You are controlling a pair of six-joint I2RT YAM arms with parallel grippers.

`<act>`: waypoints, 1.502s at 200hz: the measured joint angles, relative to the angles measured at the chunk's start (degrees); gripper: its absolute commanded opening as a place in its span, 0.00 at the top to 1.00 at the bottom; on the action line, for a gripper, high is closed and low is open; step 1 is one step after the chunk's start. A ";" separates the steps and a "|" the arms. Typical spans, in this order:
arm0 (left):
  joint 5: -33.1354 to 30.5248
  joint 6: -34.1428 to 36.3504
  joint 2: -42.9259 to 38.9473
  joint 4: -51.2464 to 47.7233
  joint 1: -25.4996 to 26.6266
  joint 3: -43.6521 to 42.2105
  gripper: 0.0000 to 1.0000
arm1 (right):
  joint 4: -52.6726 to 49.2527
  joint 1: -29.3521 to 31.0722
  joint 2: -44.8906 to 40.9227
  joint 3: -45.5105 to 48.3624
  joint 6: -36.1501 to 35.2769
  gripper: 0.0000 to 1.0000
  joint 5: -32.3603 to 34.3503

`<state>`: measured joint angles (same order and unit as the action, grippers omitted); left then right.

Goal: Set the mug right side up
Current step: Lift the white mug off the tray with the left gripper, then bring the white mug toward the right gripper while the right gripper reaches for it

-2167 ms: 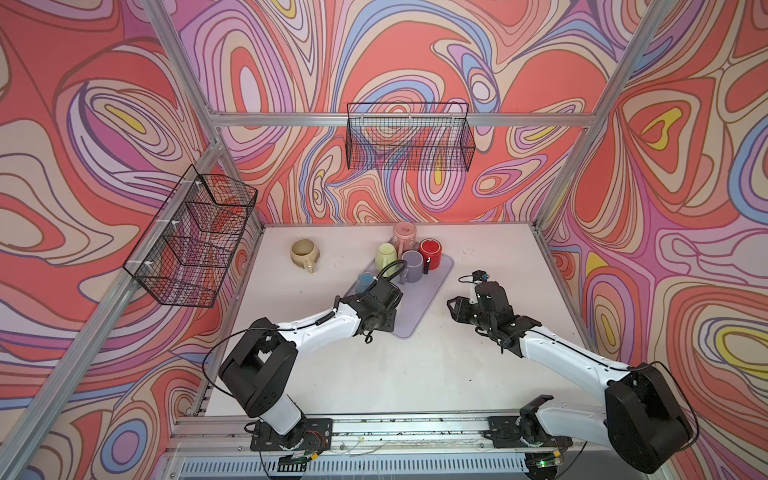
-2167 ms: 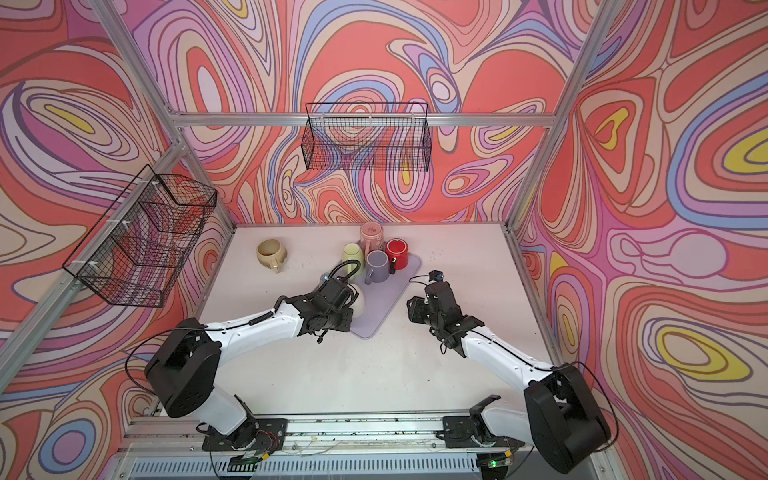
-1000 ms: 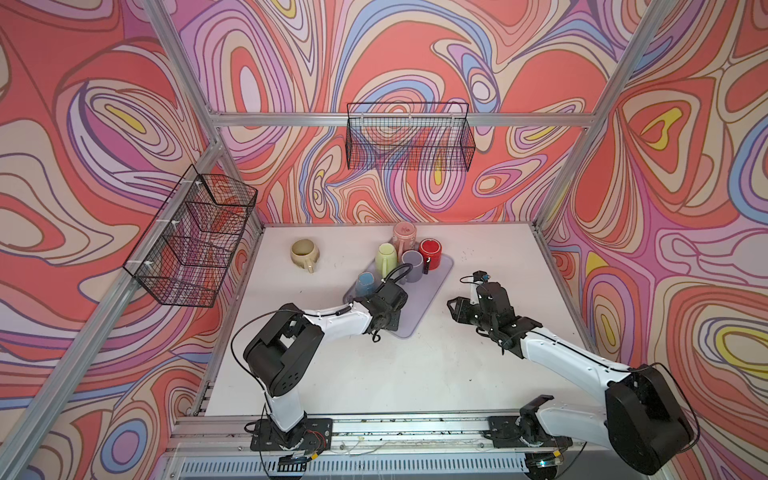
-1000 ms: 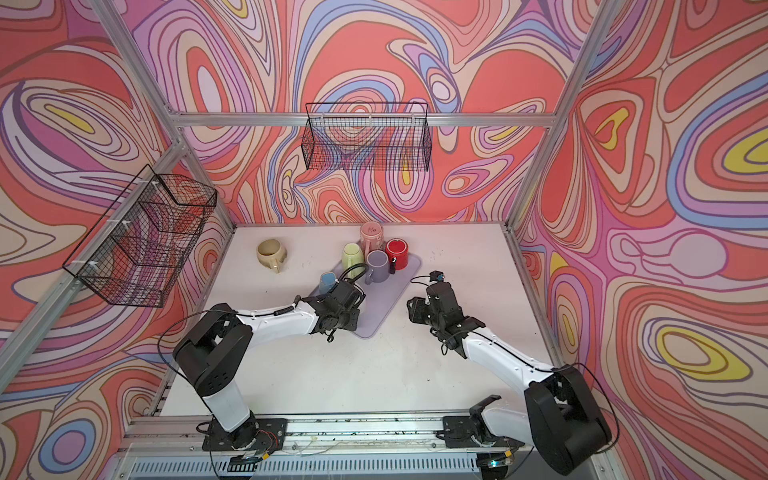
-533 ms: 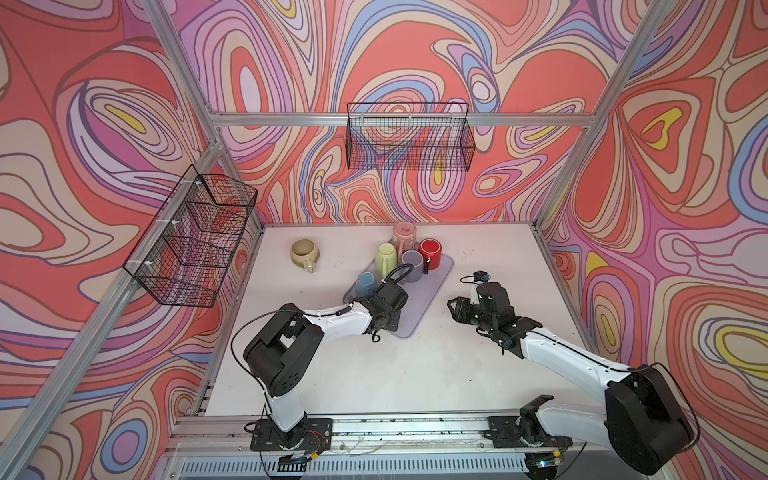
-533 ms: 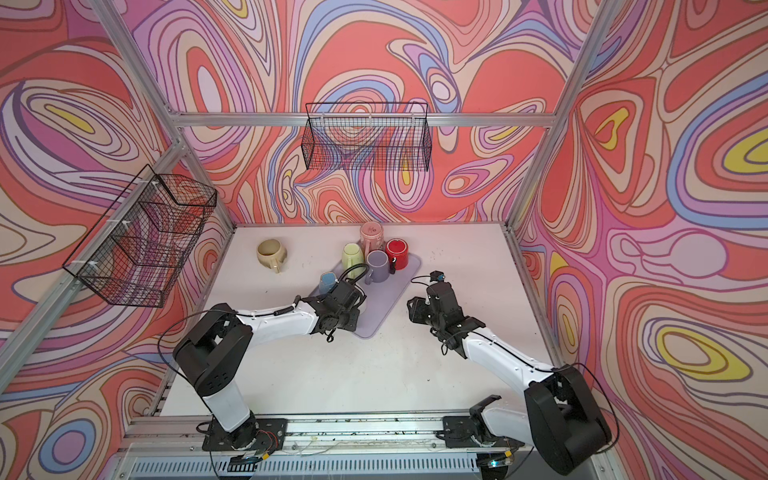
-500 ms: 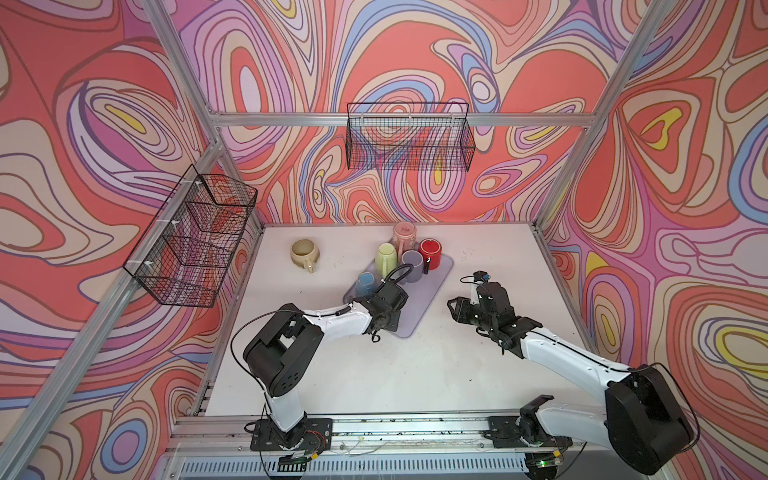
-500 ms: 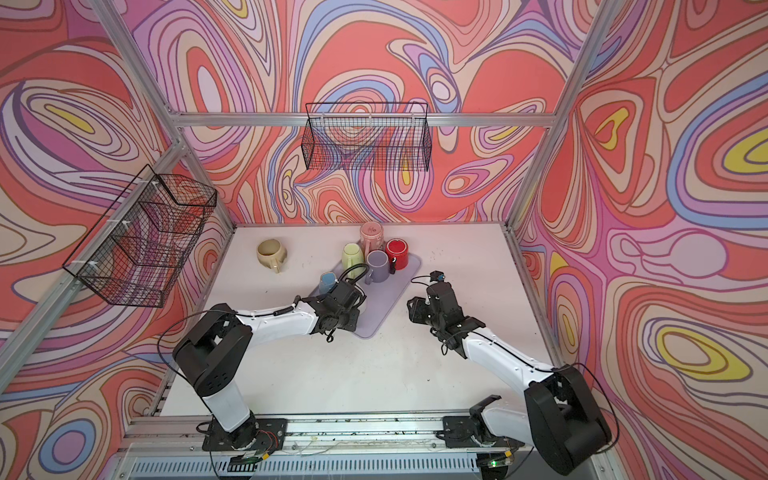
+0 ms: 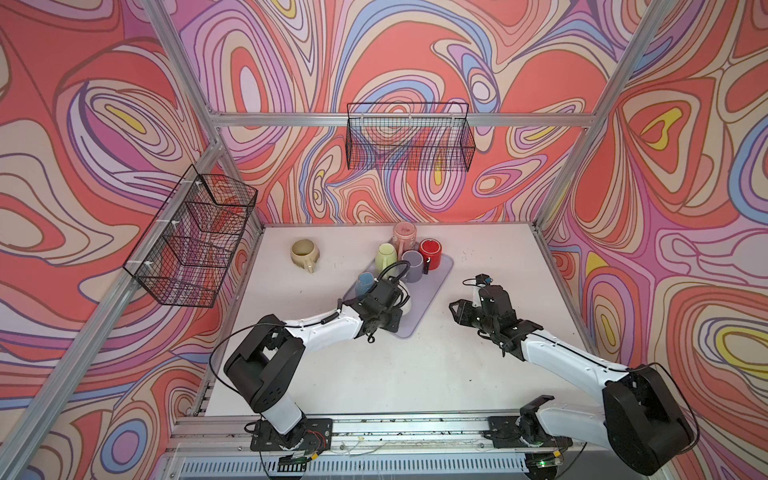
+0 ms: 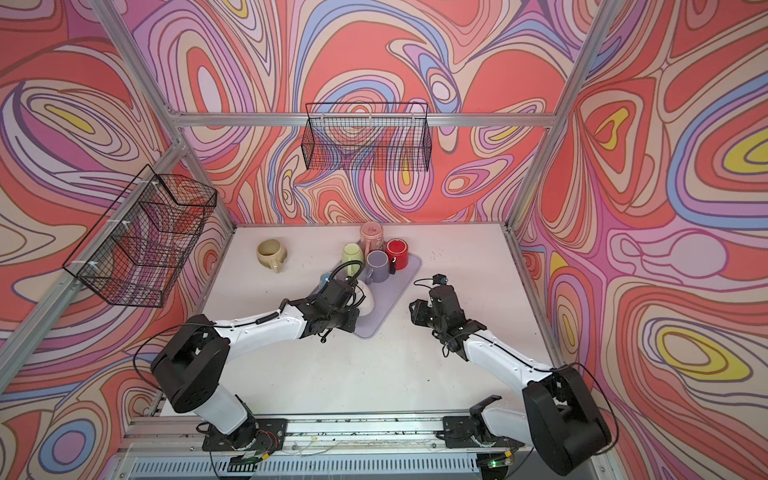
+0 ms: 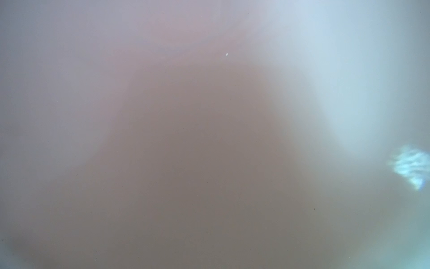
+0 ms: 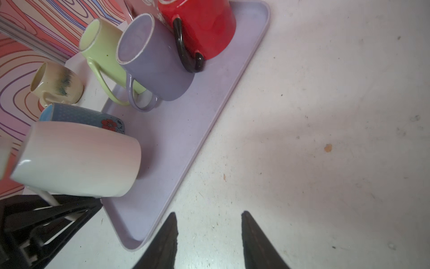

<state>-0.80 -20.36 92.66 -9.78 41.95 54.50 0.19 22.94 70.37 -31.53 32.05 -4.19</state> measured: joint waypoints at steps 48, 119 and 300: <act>8.13 1.25 -5.51 2.86 -0.68 -1.03 1.00 | 0.70 -1.68 -4.02 1.22 -0.79 0.54 -3.52; 23.52 -1.53 -12.59 8.50 -7.89 -3.87 1.00 | 4.42 -3.04 -9.49 1.22 -3.96 0.54 -14.10; 47.25 -14.05 -14.25 25.66 -14.21 -7.34 1.00 | 18.32 -3.06 -3.32 -6.05 -4.55 0.50 -39.45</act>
<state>46.46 -34.41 78.41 15.88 27.75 47.16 18.50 19.88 67.05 -37.58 27.51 -43.64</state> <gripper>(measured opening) 0.160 0.496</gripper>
